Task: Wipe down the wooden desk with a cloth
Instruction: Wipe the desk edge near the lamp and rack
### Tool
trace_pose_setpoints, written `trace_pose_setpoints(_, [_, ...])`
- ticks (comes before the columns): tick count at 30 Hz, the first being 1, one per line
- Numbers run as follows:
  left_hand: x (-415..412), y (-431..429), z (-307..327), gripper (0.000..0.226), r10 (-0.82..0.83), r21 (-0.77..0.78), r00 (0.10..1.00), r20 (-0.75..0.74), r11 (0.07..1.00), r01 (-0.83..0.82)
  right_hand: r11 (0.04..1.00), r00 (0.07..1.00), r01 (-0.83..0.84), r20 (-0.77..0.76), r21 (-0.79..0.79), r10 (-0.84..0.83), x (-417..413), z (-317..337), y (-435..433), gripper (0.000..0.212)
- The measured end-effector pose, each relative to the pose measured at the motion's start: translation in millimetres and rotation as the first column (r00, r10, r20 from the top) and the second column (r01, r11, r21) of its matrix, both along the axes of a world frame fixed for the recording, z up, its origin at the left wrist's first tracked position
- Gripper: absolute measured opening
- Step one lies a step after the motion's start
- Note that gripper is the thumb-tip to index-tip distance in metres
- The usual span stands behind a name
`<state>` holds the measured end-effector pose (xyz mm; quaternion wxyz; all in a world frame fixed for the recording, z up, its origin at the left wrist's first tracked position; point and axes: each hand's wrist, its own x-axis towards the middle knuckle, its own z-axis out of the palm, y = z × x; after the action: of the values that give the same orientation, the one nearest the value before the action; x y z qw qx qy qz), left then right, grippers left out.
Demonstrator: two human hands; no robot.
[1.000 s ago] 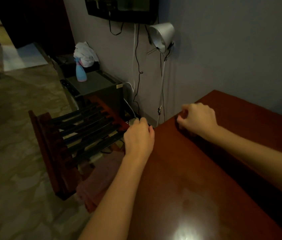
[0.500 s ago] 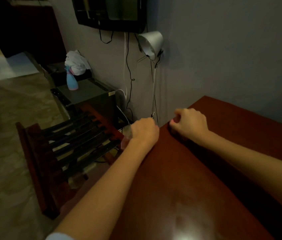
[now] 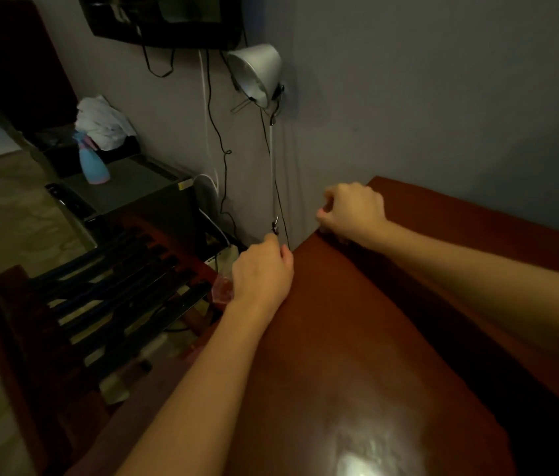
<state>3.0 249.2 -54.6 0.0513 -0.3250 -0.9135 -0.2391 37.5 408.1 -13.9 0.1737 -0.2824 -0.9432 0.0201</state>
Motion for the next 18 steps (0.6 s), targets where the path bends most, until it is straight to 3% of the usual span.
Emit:
trace_pose_setpoints(4, [-1.0, 2.7, 0.2, 0.027, -0.018, 0.005, 1.0, 0.016, 1.0, 0.018, 0.999, 1.0, 0.029, 0.003, 0.025, -0.029, 11.0, -1.2, -4.4, 0.02])
trace_pose_setpoints(9, [-1.9, 4.1, 0.0, 0.028, 0.004, -0.038, 1.0, 0.005, 0.999, -0.003, 0.97, 0.97, -0.242, 0.011, -0.027, 0.243, 41.8, -5.4, -60.9, 0.023])
trace_pose_setpoints(12, [-3.8, 3.9, -3.1, 0.03, 0.011, -0.024, 1.0, 0.011, 1.0, -0.011, 0.989, 0.986, -0.149, 0.067, -0.021, 0.15, 38.8, 1.5, -29.5, 0.024])
trace_pose_setpoints(15, [-2.3, 4.7, -0.9, 0.033, 0.051, -0.065, 0.998, 0.032, 0.997, -0.049, 1.0, 1.0, 0.001, 0.019, 0.015, -0.001, 9.5, 4.9, 0.8, 0.025])
trace_pose_setpoints(18, [0.0, 3.7, 3.9, 0.032, 0.102, -0.127, 0.991, 0.09, 0.988, -0.09, 0.999, 0.999, -0.033, -0.033, 0.032, 0.034, -23.0, -8.6, -23.2, 0.023])
